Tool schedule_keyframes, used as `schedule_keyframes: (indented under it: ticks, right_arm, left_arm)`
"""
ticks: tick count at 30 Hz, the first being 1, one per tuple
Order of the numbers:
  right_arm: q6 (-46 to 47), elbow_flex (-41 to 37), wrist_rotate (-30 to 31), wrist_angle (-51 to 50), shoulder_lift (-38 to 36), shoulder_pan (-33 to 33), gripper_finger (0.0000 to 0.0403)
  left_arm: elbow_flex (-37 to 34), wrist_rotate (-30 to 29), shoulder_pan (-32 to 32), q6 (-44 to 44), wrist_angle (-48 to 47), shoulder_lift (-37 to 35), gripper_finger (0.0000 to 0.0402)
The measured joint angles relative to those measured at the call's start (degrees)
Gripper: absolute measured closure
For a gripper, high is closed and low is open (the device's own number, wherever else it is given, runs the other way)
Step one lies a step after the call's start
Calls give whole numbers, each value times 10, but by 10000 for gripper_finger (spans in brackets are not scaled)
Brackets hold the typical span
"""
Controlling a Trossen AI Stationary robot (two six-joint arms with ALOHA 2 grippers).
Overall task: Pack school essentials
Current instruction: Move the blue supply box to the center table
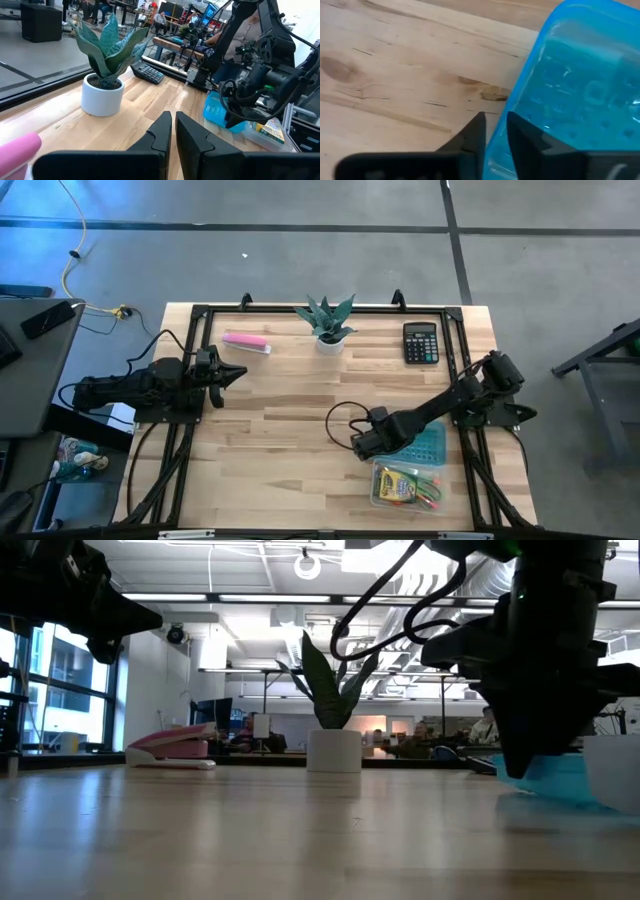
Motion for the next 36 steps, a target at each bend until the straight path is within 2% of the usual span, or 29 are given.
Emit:
schedule_keyframes:
  ticks: [5,9,20,36]
  right_arm:
    - [3,0,-5,15,0,0,377]
    - [-1,0,-6,35,0,-4,398]
    - [8,0,-4,105,0,-52,399]
    - [39,0,56,239,11,-103,400]
  left_arm:
    - [0,0,0,0,0,0,385]
    - [0,0,0,0,0,0,385]
    - [0,0,0,-1,0,0,385]
    - [0,0,0,0,3,0,385]
